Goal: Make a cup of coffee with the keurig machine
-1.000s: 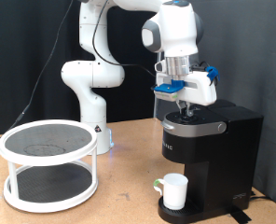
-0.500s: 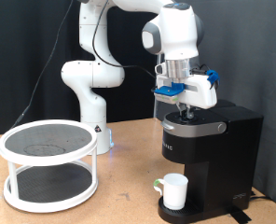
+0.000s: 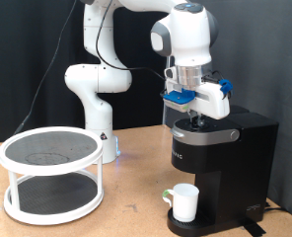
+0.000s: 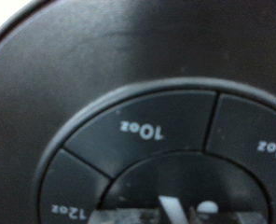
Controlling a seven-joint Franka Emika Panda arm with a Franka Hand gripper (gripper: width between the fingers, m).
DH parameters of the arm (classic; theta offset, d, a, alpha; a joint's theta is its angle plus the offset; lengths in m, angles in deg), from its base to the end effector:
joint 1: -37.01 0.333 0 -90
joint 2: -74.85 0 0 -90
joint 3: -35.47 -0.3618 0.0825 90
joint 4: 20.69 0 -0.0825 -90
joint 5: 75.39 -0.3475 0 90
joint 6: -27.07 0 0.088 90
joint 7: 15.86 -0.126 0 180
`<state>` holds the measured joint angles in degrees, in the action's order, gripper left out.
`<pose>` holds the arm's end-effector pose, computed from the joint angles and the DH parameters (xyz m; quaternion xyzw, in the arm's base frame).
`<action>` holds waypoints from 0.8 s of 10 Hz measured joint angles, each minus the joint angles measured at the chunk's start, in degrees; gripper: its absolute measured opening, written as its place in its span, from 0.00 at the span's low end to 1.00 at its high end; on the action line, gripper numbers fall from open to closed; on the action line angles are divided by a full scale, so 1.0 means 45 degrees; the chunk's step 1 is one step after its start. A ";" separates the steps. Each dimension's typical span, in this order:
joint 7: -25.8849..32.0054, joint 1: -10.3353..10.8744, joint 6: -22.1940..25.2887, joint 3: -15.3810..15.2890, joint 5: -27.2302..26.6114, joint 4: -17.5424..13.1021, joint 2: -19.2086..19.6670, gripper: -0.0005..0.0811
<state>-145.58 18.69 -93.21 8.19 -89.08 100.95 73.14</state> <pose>0.4953 0.0953 0.4694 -0.4389 0.8934 0.0894 0.0356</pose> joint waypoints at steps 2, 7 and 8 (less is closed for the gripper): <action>0.0000 -0.0013 0.0456 0.0051 -0.0046 -0.0305 0.0241 0.01; 0.0152 -0.0052 0.0818 0.0065 -0.0149 -0.0553 0.0418 0.01; 0.0446 -0.0090 0.0823 0.0080 -0.0421 -0.0533 0.0407 0.01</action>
<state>-143.58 18.28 -89.51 8.55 -90.97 98.55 74.97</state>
